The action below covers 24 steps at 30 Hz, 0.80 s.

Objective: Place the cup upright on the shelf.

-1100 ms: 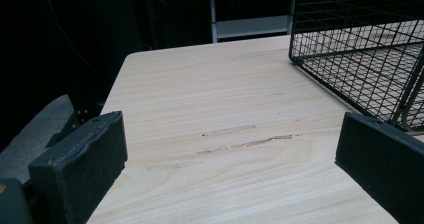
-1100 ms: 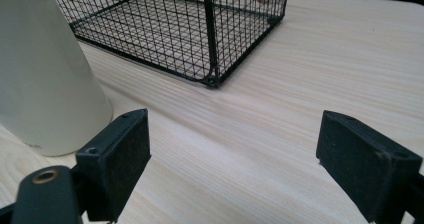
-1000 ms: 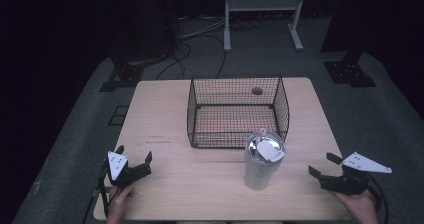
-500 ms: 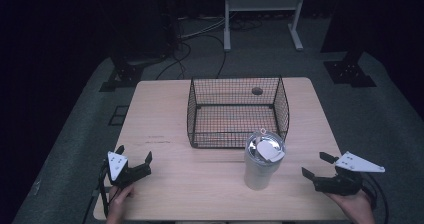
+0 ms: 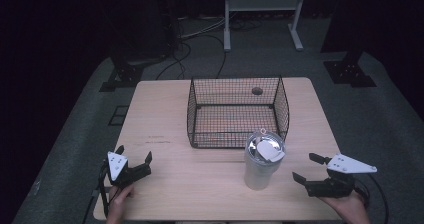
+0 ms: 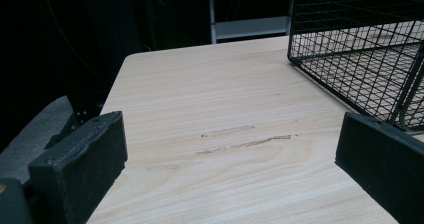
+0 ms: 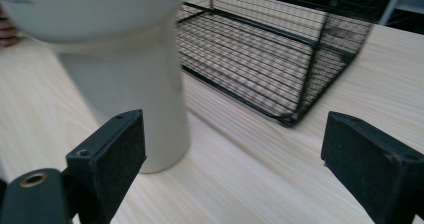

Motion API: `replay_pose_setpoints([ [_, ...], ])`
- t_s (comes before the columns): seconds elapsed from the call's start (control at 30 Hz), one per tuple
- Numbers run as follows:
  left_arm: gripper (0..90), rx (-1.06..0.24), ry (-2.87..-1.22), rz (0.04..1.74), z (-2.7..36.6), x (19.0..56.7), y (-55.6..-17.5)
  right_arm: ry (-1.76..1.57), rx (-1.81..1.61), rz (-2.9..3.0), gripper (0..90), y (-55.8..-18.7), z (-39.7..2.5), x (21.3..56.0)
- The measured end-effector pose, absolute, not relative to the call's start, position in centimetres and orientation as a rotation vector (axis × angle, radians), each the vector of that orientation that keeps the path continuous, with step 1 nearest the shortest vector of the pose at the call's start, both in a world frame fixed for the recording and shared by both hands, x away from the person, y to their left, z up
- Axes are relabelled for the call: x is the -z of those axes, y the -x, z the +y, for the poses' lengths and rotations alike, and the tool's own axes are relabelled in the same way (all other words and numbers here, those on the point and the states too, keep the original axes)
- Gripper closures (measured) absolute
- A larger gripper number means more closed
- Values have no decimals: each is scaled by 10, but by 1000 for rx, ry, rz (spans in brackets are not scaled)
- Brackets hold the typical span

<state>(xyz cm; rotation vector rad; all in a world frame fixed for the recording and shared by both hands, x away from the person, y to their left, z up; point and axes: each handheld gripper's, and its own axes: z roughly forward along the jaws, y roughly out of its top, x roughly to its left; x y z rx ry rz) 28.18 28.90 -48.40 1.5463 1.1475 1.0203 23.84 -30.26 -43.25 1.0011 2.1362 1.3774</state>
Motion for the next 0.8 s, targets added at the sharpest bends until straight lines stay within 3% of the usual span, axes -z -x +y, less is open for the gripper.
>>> replay_pose_setpoints([
  [0.8,0,-1010,-1541,1150,290,484,-282,-839,-1417,2268,81,-235,-252,433],
])
